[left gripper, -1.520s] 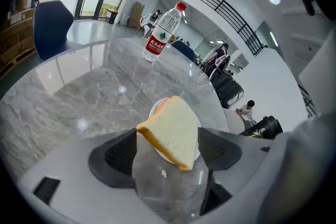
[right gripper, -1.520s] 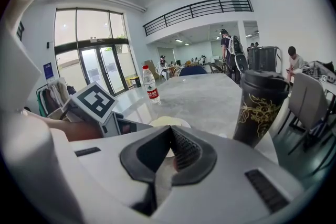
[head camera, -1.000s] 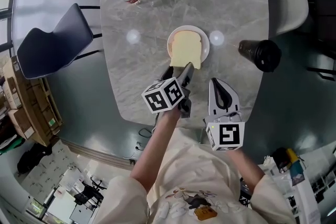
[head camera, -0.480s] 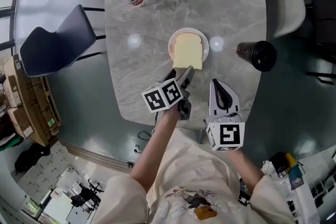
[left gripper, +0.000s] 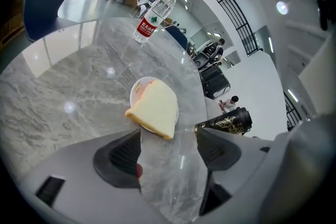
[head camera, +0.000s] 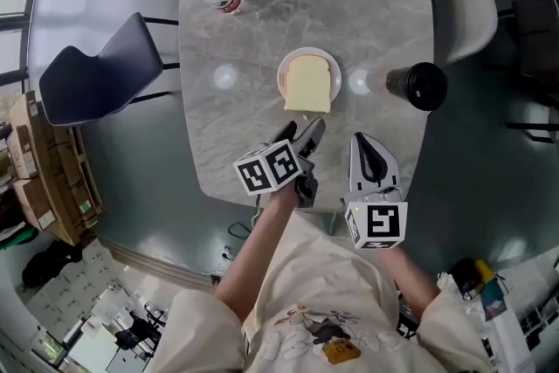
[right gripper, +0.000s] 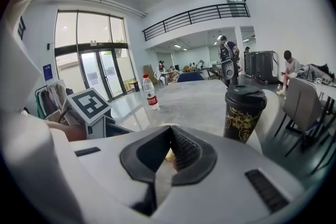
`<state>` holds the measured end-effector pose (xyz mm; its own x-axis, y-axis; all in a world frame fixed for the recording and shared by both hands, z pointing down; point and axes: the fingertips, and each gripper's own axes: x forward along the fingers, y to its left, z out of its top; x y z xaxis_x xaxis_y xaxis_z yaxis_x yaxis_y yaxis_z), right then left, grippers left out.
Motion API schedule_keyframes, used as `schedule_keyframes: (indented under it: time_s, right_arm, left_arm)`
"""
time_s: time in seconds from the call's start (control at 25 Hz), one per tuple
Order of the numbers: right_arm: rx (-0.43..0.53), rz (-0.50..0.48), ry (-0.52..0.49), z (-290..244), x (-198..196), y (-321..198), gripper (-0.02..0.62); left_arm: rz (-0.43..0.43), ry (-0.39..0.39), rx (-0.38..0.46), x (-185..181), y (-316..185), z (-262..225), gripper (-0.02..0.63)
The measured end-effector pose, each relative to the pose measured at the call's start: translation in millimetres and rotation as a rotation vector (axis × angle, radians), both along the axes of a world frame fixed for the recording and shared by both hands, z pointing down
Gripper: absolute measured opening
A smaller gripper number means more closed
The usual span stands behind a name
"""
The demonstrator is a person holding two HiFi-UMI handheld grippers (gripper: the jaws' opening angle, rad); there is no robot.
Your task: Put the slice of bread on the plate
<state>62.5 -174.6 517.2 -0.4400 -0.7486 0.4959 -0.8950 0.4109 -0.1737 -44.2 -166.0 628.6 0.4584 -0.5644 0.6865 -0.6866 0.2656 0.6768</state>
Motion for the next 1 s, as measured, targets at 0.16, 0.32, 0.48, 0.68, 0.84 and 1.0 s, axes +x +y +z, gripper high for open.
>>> schedule_keyframes:
  time_s: [0.16,0.32,0.48,0.68,0.84,1.0]
  right_arm:
    - [0.029,0.000,-0.008,-14,5,2,0.006]
    - [0.053,-0.004,-0.015,-25,10,7,0.005]
    - [0.077,-0.008,-0.024,-39,17,15,0.005]
    - [0.091,-0.018,-0.030,-46,22,30,0.005]
    - [0.098,-0.025,-0.038,-54,26,43,0.005]
    - [0.111,-0.035,-0.047,-65,35,52,0.005]
  left_arm:
    - [-0.030,-0.016,0.062,2,2,-25,0.341]
    - [-0.021,-0.047,0.134,7,7,-52,0.289]
    - [-0.011,-0.078,0.184,13,18,-74,0.217]
    - [-0.003,-0.121,0.200,19,36,-86,0.091]
    - [0.038,-0.178,0.229,25,52,-104,0.026]
    - [0.107,-0.237,0.267,41,69,-126,0.011]
